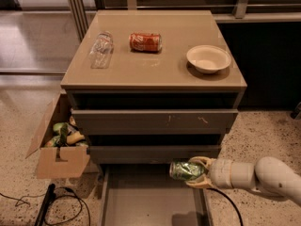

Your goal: Pick green can from bottom drawer and place on counter

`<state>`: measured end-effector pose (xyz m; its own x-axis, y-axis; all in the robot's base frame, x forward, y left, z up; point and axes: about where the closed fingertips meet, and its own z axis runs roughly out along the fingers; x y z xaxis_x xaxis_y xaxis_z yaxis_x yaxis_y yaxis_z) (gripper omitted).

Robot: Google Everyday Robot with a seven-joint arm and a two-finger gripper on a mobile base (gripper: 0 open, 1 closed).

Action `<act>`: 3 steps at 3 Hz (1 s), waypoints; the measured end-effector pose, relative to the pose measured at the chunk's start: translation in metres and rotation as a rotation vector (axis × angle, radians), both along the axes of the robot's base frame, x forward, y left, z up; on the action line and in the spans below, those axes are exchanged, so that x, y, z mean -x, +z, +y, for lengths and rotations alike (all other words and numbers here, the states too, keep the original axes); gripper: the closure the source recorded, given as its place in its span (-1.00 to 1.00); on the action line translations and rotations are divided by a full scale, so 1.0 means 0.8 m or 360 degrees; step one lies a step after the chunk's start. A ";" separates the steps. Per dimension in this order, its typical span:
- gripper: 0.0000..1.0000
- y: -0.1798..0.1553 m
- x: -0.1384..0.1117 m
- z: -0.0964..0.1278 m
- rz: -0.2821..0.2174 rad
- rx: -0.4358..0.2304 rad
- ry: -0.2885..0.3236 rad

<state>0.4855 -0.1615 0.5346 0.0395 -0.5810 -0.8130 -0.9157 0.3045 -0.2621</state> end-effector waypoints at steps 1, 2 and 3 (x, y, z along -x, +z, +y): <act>1.00 0.106 0.030 0.005 -0.0173 0.0056 0.0067; 1.00 0.185 0.041 0.018 -0.0271 0.0073 0.0143; 1.00 0.278 0.031 0.045 -0.0319 0.0044 0.0293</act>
Offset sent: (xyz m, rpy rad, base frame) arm -0.0371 0.0397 0.2621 -0.0357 -0.2423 0.2280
